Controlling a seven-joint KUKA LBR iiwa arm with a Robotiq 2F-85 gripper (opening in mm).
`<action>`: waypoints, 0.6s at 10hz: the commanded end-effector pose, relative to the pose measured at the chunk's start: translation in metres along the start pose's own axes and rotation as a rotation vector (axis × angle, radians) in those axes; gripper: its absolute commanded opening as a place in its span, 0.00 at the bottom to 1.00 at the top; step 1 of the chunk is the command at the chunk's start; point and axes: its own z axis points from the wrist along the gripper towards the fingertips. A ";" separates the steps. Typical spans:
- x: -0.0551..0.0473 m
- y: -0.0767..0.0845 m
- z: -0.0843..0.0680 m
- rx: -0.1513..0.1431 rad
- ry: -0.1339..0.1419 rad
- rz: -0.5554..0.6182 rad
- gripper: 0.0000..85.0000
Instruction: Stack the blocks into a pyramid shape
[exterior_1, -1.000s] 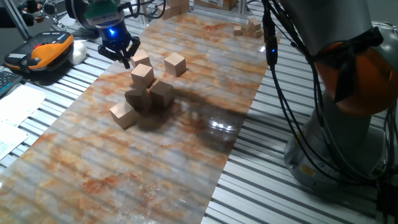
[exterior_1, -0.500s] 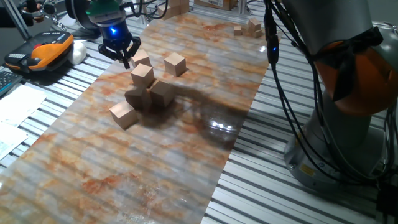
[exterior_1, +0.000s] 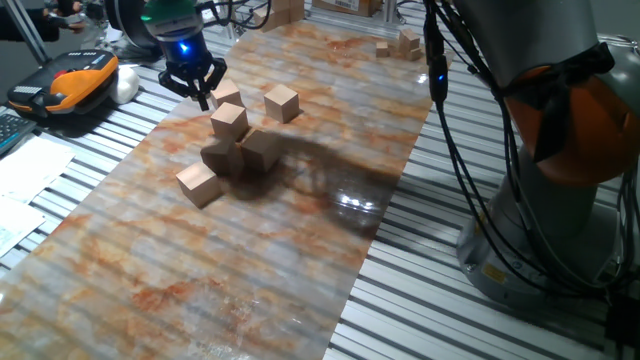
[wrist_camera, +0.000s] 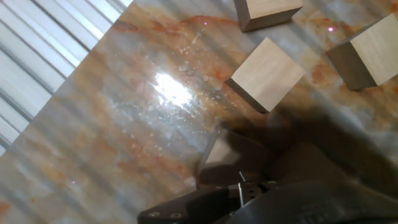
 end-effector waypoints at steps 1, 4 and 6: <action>0.000 0.000 0.000 -0.008 0.002 -0.013 0.00; 0.000 0.000 0.000 0.006 0.003 -0.034 0.00; 0.000 0.000 0.000 0.005 0.008 -0.030 0.00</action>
